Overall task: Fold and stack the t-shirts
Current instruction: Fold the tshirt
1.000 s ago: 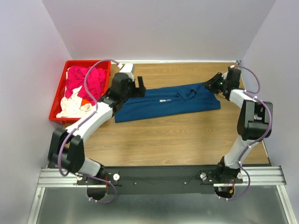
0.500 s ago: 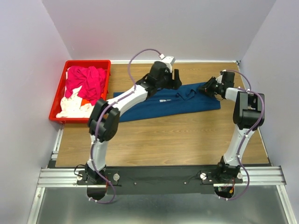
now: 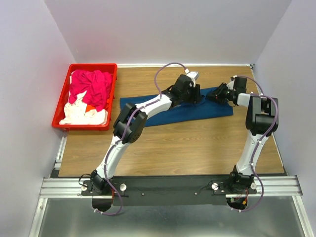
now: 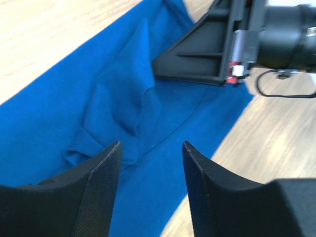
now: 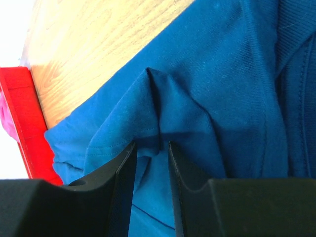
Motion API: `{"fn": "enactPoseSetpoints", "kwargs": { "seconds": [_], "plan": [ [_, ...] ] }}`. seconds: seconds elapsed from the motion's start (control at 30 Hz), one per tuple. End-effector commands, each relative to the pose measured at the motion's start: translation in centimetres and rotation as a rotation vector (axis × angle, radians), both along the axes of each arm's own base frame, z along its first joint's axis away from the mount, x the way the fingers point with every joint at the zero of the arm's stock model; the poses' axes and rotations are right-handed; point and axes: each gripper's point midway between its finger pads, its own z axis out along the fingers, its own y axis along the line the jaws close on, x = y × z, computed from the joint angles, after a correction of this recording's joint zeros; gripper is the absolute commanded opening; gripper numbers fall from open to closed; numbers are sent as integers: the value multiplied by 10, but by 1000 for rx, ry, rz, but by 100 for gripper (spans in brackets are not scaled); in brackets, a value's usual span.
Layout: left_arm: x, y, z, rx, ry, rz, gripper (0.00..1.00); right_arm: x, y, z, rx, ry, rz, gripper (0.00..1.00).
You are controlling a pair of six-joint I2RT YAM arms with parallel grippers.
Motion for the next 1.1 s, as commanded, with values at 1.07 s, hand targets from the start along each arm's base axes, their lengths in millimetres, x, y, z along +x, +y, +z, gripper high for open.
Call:
{"fn": "enactPoseSetpoints", "kwargs": {
  "seconds": [1.07],
  "plan": [
    [16, 16, -75, 61, 120, 64, 37, 17, -2, 18, -31, -86, 19, 1]
  ]
}}
